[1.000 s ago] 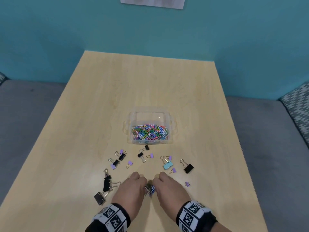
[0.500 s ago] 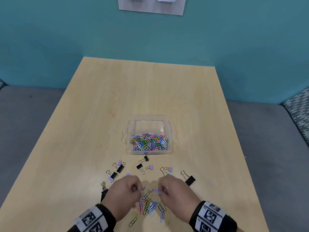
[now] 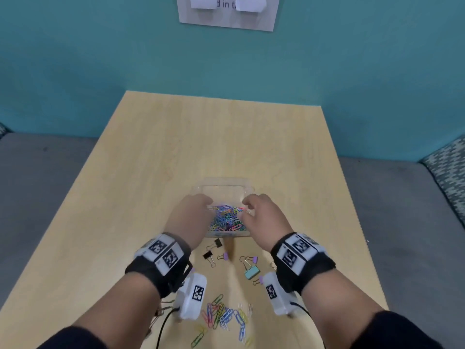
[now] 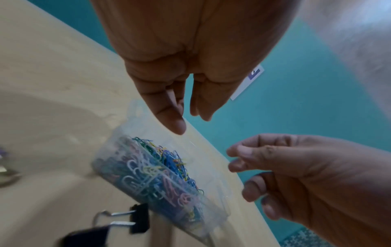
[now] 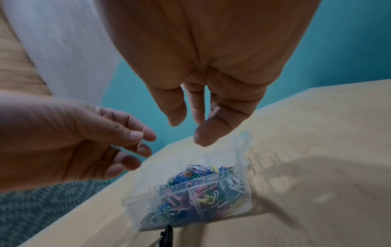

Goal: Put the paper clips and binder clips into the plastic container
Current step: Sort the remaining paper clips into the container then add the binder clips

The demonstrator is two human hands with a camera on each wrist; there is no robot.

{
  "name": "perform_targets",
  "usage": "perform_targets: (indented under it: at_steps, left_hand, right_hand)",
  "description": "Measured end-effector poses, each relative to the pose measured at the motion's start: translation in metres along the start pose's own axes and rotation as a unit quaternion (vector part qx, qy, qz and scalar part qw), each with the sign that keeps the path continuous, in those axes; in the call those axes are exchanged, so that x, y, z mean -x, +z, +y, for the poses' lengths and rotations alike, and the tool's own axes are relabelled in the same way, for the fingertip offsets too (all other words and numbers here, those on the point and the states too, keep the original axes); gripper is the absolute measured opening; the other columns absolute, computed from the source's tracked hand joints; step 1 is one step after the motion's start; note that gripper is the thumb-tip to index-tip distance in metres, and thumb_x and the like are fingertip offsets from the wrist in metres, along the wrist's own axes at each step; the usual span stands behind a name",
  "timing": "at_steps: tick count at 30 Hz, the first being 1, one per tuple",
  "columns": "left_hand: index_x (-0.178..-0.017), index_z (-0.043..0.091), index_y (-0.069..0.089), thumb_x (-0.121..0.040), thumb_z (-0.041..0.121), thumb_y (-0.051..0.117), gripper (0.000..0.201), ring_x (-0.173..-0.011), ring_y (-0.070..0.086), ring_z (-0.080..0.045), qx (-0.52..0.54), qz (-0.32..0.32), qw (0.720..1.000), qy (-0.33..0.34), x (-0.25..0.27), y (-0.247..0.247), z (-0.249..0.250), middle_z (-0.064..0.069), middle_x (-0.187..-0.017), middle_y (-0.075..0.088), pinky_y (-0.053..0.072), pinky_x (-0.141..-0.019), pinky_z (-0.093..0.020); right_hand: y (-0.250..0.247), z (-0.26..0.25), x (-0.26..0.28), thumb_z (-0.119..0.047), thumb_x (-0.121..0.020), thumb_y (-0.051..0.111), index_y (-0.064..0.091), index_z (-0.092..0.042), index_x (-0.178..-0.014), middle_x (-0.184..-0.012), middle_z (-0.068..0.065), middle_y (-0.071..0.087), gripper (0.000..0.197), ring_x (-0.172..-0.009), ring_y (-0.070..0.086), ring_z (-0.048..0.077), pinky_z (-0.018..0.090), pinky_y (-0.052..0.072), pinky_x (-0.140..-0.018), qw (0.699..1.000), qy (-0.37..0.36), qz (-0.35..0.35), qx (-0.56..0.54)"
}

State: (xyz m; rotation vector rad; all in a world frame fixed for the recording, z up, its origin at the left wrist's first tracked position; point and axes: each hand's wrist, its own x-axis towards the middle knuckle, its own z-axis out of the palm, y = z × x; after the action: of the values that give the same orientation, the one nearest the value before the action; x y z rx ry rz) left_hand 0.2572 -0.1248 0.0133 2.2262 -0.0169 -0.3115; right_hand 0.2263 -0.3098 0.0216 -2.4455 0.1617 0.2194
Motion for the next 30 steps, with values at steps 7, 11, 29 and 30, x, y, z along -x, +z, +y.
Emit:
perform_targets:
  at_steps: [7, 11, 29, 30]
  left_hand:
    - [-0.074, 0.032, 0.038, -0.079, 0.027, 0.060, 0.023, -0.067, 0.048, -0.007, -0.199, -0.166, 0.966, 0.002, 0.130, -0.004, -0.062, 0.010, -0.078, 0.051, 0.034, -0.058, -0.019]
    - [-0.069, 0.029, 0.025, -0.078, 0.042, 0.059, 0.037, -0.078, 0.046, -0.015, -0.272, -0.260, 0.926, -0.025, 0.169, 0.007, -0.088, 0.009, -0.079, 0.040, 0.034, -0.067, -0.030]
    - [-0.142, 0.034, 0.025, -0.079, 0.030, 0.065, 0.075, -0.108, 0.034, -0.013, -0.241, -0.153, 0.955, 0.081, 0.157, 0.044, -0.082, 0.008, -0.126, 0.031, 0.037, -0.093, -0.024]
    - [-0.141, 0.034, 0.028, -0.079, 0.028, 0.065, 0.073, -0.107, 0.035, -0.014, -0.236, -0.153, 0.956, 0.085, 0.153, 0.047, -0.081, 0.007, -0.124, 0.032, 0.038, -0.092, -0.025]
  right_hand:
    - [0.022, 0.046, 0.133, -0.027, -0.085, 0.053, 0.051, -0.028, -0.109, -0.095, -0.011, 0.049, 0.024, -0.084, 0.053, 0.011, 0.032, 0.045, -0.075, 0.982, -0.034, -0.179, 0.052]
    - [0.043, 0.058, 0.173, -0.033, -0.085, 0.054, 0.040, -0.022, -0.115, -0.112, -0.002, 0.046, 0.034, -0.099, 0.050, 0.022, 0.033, 0.031, -0.067, 0.949, -0.042, -0.261, 0.168]
    - [0.089, 0.034, 0.180, -0.036, -0.091, 0.055, 0.012, -0.023, -0.145, -0.132, 0.001, 0.027, 0.070, -0.107, 0.035, 0.023, 0.029, 0.040, -0.085, 0.978, -0.006, -0.131, 0.161]
    - [0.094, 0.032, 0.176, -0.032, -0.092, 0.055, 0.013, -0.022, -0.146, -0.133, 0.002, 0.028, 0.068, -0.107, 0.035, 0.023, 0.030, 0.040, -0.085, 0.978, -0.018, -0.126, 0.162]
